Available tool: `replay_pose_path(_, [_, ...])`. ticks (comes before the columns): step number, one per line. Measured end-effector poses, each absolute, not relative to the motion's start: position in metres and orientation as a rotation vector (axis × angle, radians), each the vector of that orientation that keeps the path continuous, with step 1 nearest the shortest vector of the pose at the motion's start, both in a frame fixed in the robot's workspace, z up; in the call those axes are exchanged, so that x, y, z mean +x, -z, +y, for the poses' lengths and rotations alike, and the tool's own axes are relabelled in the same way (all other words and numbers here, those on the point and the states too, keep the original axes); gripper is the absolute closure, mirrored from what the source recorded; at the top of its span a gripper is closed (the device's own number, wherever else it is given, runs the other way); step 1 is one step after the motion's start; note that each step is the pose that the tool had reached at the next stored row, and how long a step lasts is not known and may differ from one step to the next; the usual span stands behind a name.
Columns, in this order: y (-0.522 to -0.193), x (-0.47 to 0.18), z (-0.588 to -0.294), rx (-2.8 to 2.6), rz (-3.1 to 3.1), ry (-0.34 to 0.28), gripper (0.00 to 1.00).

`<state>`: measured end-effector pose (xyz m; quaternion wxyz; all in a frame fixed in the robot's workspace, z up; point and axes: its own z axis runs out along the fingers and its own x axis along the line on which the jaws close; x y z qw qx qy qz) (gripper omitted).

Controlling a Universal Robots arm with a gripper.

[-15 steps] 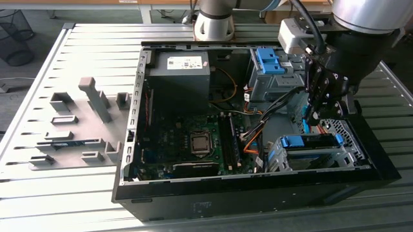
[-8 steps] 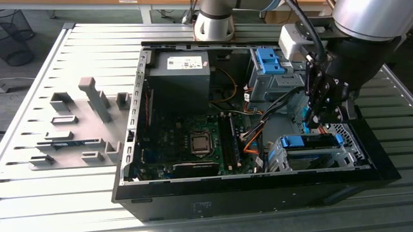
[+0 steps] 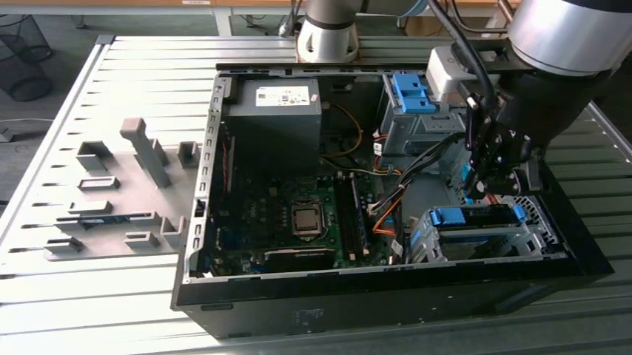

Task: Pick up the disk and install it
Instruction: 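Insert the second disk wire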

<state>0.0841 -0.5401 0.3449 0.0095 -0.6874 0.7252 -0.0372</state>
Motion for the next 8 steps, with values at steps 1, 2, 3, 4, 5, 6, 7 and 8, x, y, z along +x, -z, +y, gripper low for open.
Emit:
replay_pose_path(1, [-0.3441,0.0841,-0.5411,-2.146,2.264,0.115,0.84])
replay_pose_path(2, [-0.3436,0.0841,-0.5424,-2.145,2.263,0.113,0.84])
replay_pose_path(3, [-0.3431,0.0841,-0.5433,-2.144,2.262,0.110,0.84])
replay_pose_path(4, [-0.3428,0.0841,-0.5440,-2.143,2.262,0.108,0.84])
replay_pose_path(5, [-0.3426,0.0841,-0.5443,-2.143,2.261,0.107,0.84])
replay_pose_path(6, [-0.3425,0.0841,-0.5442,-2.143,2.261,0.107,0.84])
replay_pose_path(7, [-0.3425,0.0841,-0.5442,-2.143,2.261,0.107,0.84])
replay_pose_path(8, [-0.3426,0.0841,-0.5442,-2.143,2.261,0.107,0.84])
